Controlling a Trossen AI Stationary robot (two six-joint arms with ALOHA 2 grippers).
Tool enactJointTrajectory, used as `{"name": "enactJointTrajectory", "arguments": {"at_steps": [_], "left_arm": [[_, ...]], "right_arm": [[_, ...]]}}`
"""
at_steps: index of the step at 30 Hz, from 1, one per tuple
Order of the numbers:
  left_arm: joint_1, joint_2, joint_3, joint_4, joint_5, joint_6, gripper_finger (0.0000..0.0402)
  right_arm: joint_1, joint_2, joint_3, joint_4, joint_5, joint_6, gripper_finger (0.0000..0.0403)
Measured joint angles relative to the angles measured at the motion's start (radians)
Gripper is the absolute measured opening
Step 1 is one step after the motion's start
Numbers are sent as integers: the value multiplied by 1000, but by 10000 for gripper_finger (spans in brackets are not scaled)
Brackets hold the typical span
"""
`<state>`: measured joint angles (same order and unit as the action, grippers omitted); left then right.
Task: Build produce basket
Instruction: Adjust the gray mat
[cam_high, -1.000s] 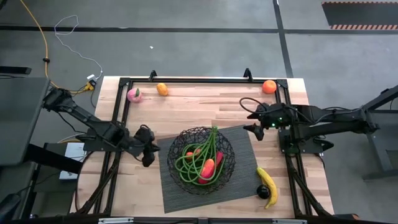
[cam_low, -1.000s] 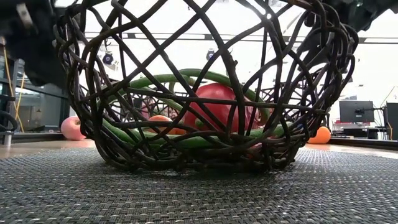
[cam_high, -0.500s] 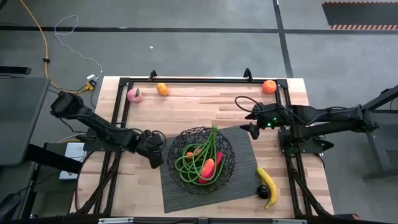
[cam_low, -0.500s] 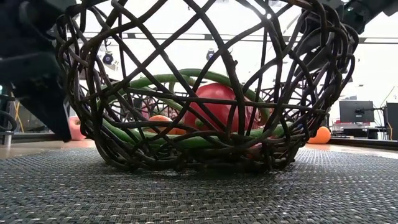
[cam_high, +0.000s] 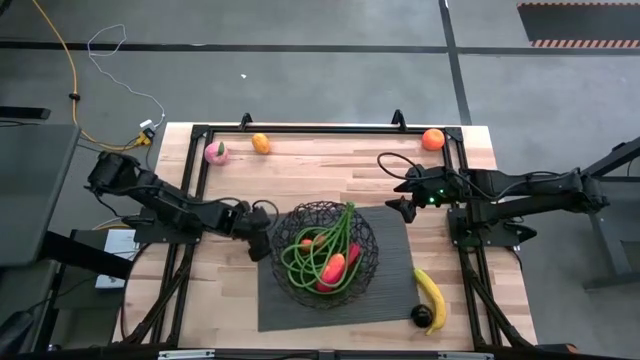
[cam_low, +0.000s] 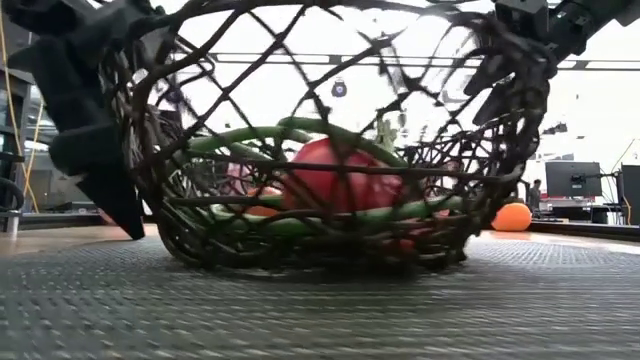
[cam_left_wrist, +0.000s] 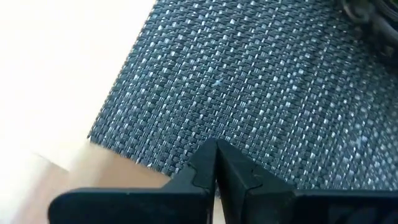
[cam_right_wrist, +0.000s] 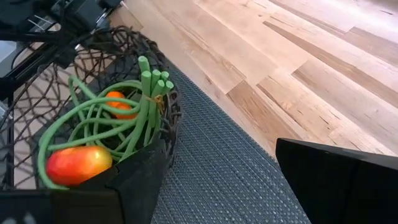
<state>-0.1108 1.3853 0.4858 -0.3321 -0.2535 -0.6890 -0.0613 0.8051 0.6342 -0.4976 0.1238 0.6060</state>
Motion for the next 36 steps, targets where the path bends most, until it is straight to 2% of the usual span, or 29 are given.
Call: {"name": "enactJointTrajectory", "arguments": {"at_steps": [5, 12, 19, 23, 28, 31, 34, 36], "left_arm": [[124, -5, -1, -3, -2, 131, 0], [250, -13, -2, 6, -6, 196, 0], [263, -13, -3, 12, 15, 157, 0], [247, -13, -3, 16, 9, 141, 0], [234, -12, -4, 18, 0, 112, 0], [233, -12, -4, 21, 2, 98, 0], [232, -12, -4, 24, 6, 98, 0], [232, -12, -4, 24, 6, 98, 0]], "right_arm": [[0, 0, 0, 1, 2, 0, 286], [0, 0, 0, 2, 2, 0, 286], [0, 23, -45, -126, -32, 23, 286], [0, 27, -170, -27, -119, 53, 270], [0, 26, -286, 102, -164, 101, 199], [0, 26, -316, 114, -165, 112, 129], [3, 27, -323, 151, -181, 106, 40], [5, 36, -323, 158, -181, 93, 13]]}}
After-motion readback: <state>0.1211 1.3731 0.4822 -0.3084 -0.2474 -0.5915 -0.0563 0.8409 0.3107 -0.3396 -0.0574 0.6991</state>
